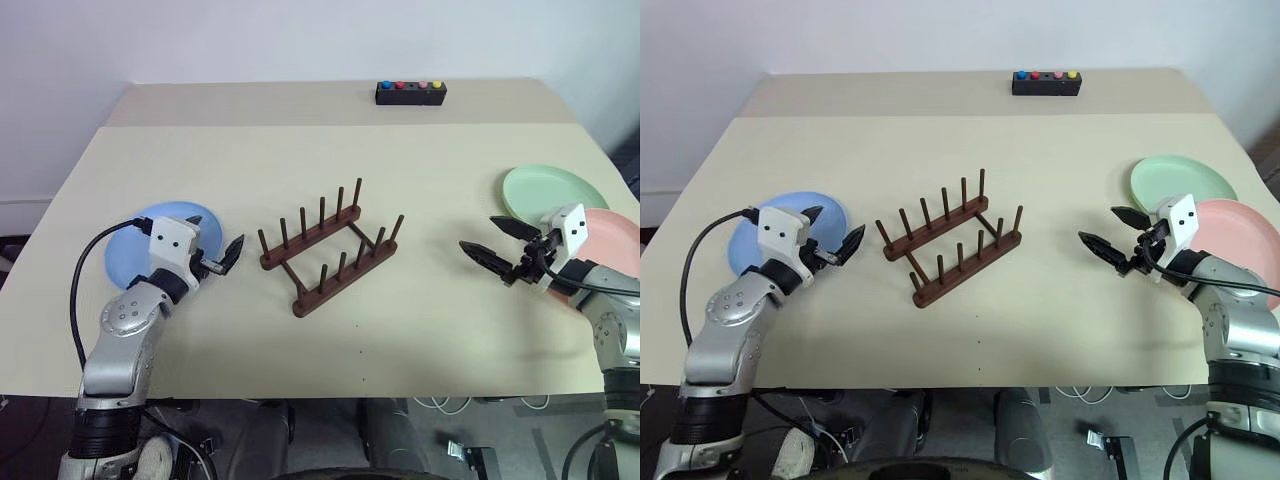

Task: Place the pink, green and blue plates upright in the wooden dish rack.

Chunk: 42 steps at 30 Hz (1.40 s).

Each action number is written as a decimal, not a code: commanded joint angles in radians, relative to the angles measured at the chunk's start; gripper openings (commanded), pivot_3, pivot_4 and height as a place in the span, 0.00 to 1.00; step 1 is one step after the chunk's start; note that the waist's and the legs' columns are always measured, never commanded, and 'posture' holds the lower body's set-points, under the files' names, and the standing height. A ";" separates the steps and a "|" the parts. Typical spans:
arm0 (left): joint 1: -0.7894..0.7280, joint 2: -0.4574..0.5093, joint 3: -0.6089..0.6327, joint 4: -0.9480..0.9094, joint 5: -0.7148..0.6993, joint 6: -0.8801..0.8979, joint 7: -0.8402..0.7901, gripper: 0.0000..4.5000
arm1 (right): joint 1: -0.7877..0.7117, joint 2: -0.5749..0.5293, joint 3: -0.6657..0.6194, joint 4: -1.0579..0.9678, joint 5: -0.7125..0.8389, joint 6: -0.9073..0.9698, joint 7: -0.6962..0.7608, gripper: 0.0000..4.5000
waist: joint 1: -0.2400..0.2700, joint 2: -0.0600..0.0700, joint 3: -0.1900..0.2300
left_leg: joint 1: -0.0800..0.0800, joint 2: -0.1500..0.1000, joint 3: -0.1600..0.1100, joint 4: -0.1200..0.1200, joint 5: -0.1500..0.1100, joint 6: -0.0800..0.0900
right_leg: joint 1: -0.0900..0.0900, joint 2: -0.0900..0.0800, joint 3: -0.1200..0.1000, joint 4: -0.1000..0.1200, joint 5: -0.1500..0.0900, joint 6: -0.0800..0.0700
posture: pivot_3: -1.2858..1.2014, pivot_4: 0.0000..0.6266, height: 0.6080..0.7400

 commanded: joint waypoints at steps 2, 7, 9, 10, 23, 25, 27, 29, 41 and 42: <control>-0.008 0.013 0.009 -0.028 -0.009 -0.005 -0.015 1.00 | 0.009 -0.003 -0.030 -0.026 0.017 -0.016 0.002 0.99 | 0.000 0.000 0.000 | 0.000 0.000 0.000 0.000 0.000 0.000 | 0.000 0.000 0.000 0.000 0.000 0.000 | 0.52 0.24 1.00; -0.006 0.017 -0.002 -0.038 -0.011 0.004 -0.031 1.00 | 0.032 -0.007 -0.029 -0.047 0.021 -0.013 0.007 0.99 | 0.001 0.000 0.000 | 0.000 0.000 0.000 0.000 0.000 0.000 | 0.000 0.000 0.000 0.000 0.000 0.000 | 0.52 0.24 1.00; -0.002 0.024 -0.008 -0.036 -0.005 0.005 -0.041 1.00 | 0.051 -0.014 -0.036 -0.072 0.033 0.000 0.014 0.99 | 0.001 0.000 0.000 | 0.000 0.000 0.000 0.000 0.000 0.000 | 0.000 0.000 0.000 0.000 0.000 0.000 | 0.52 0.24 1.00; 0.000 0.027 -0.011 -0.035 0.002 0.006 -0.044 1.00 | 0.063 -0.018 -0.038 -0.086 0.041 0.010 0.021 0.99 | 0.001 0.000 0.000 | 0.000 0.000 0.000 0.000 0.000 0.000 | 0.000 0.000 0.000 0.000 0.000 0.000 | 0.52 0.24 1.00; 0.086 0.135 0.042 -0.103 -0.101 0.042 -0.200 1.00 | 0.180 -0.002 -0.031 -0.245 0.076 0.068 0.029 0.99 | -0.001 0.000 0.000 | 0.000 0.000 0.000 0.000 0.000 0.000 | 0.000 0.000 0.000 0.000 0.000 0.000 | 0.52 0.24 1.00; 0.125 0.167 0.049 -0.147 -0.158 0.088 -0.256 1.00 | 0.176 0.007 -0.023 -0.244 0.072 0.067 0.025 0.99 | -0.002 0.000 0.000 | 0.000 0.001 0.000 0.000 0.000 0.000 | 0.000 0.000 0.000 0.000 0.000 0.000 | 0.52 0.24 1.00; 0.189 0.223 0.058 -0.199 -0.210 0.128 -0.331 1.00 | 0.177 0.017 -0.020 -0.270 0.080 0.077 0.019 0.99 | -0.002 0.000 0.000 | 0.000 0.001 0.000 0.000 0.000 0.000 | 0.000 0.000 0.000 0.000 0.000 0.000 | 0.52 0.24 1.00; 0.256 0.282 0.052 -0.244 -0.235 0.149 -0.399 1.00 | 0.175 0.026 -0.016 -0.290 0.089 0.085 0.016 0.99 | -0.003 0.000 0.000 | 0.000 0.001 0.001 -0.001 0.000 0.000 | 0.000 0.000 0.000 0.000 -0.001 -0.001 | 0.52 0.24 1.00; 0.083 0.183 -0.343 -0.220 -0.028 0.177 -0.292 1.00 | 0.212 0.042 0.010 -0.366 0.093 0.082 -0.007 0.99 | 0.009 0.004 -0.001 | 0.000 0.000 0.000 0.002 0.000 0.000 | 0.002 0.000 0.000 -0.001 -0.002 -0.003 | 0.52 0.24 1.00; 0.066 0.170 -0.353 -0.199 -0.014 0.178 -0.281 1.00 | 0.222 0.043 0.006 -0.379 0.096 0.086 -0.012 0.99 | 0.006 0.003 -0.001 | 0.000 0.000 0.000 0.002 0.000 0.000 | 0.002 0.000 0.000 -0.001 0.000 0.000 | 0.52 0.24 1.00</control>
